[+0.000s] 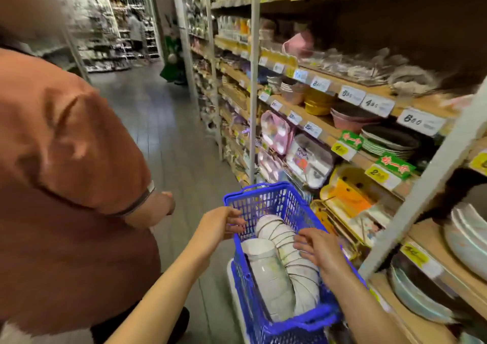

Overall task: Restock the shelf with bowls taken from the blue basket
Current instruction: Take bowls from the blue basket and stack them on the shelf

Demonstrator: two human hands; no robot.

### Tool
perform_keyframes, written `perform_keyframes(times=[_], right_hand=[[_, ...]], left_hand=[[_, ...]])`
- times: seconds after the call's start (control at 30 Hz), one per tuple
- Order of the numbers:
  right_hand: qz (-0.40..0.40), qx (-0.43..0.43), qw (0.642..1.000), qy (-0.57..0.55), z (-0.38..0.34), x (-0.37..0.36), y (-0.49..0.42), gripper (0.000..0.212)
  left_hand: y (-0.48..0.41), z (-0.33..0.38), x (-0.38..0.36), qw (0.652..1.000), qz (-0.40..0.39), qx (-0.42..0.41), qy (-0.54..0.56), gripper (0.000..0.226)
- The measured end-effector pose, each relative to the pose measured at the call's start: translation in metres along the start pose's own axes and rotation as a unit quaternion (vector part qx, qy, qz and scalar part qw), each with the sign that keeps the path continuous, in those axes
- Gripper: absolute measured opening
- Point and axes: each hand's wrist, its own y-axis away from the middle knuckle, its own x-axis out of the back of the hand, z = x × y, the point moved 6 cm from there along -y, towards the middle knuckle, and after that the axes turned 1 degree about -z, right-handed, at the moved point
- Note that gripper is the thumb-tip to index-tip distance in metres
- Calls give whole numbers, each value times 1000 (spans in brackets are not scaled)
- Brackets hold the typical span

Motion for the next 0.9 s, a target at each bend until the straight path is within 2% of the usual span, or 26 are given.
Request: perform_keyframes(times=[0.27,0.4,0.53,0.73,0.9], right_hand=[[66,-78,994,49,43,-62,-47,15],[113,-111,986,53,68,-66,-71,19],[155,-151,975,43,94,-59,-100,23],[202,-199,957,60,125,-51,-147,22],[198,-252,939,122,141,-53,-173,21]], left_hand=[[-81,-23,42,992,-64,40,-99,25],[-120,-30,33,980,-116,70,-148,25],[-169,-36,9,968,-153,64,-188,19],[-251,-61,-51,918,-242,73,-305,22],[-300,-98,-79,872,-282,114,-384,22]])
